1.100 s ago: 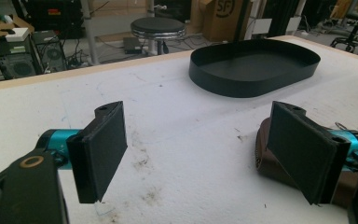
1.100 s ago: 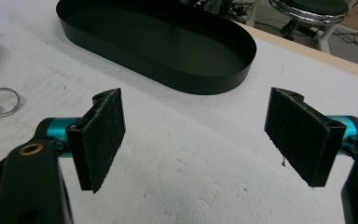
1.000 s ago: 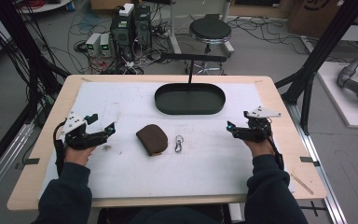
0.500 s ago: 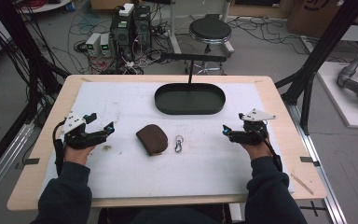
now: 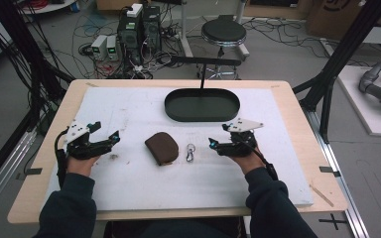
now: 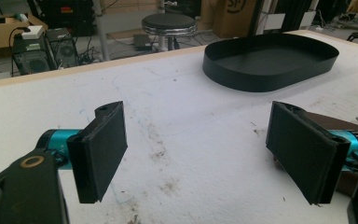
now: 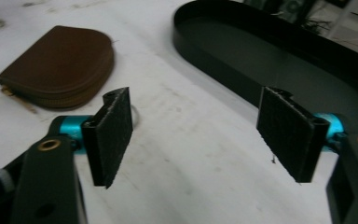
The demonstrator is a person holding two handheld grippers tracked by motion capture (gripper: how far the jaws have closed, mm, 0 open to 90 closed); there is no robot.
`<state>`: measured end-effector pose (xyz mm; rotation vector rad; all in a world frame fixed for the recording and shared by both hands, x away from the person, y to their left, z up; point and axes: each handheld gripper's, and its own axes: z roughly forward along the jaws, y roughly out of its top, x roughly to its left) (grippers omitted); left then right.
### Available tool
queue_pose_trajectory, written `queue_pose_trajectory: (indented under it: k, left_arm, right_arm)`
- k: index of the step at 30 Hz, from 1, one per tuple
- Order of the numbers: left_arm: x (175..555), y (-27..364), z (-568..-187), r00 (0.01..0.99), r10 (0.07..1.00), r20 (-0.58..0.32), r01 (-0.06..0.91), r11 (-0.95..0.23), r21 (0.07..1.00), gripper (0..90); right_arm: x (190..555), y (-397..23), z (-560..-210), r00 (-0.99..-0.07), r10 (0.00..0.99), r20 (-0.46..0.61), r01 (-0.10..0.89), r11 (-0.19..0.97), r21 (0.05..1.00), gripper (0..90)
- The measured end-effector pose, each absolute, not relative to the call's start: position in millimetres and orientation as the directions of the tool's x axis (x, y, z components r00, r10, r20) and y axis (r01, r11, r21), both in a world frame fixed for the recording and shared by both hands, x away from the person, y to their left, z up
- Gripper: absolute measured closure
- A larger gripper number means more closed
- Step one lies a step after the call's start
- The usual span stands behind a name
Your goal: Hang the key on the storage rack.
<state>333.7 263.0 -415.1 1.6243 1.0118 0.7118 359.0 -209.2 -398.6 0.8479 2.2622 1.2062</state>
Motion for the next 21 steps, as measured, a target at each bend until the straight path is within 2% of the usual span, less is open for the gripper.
queue_pose_trajectory:
  k: [5, 16, 21]
  left_arm:
    - [335, 263, -416, 0.468, 0.883, -0.039, 0.268, -0.099, 0.958, 20.3]
    - [336, 263, -419, 0.467, 0.884, -0.029, 0.285, -0.120, 0.951, 21.0]
    - [336, 263, -419, 0.465, 0.885, -0.029, 0.291, -0.122, 0.949, 21.3]
  right_arm:
    - [360, -182, -405, -0.759, 0.644, -0.094, 0.305, 0.480, 0.823, 34.3]
    - [365, -133, -431, -0.814, 0.575, -0.080, 0.344, 0.589, 0.731, 35.9]
    - [366, -126, -441, -0.824, 0.556, -0.106, 0.347, 0.644, 0.682, 35.1]
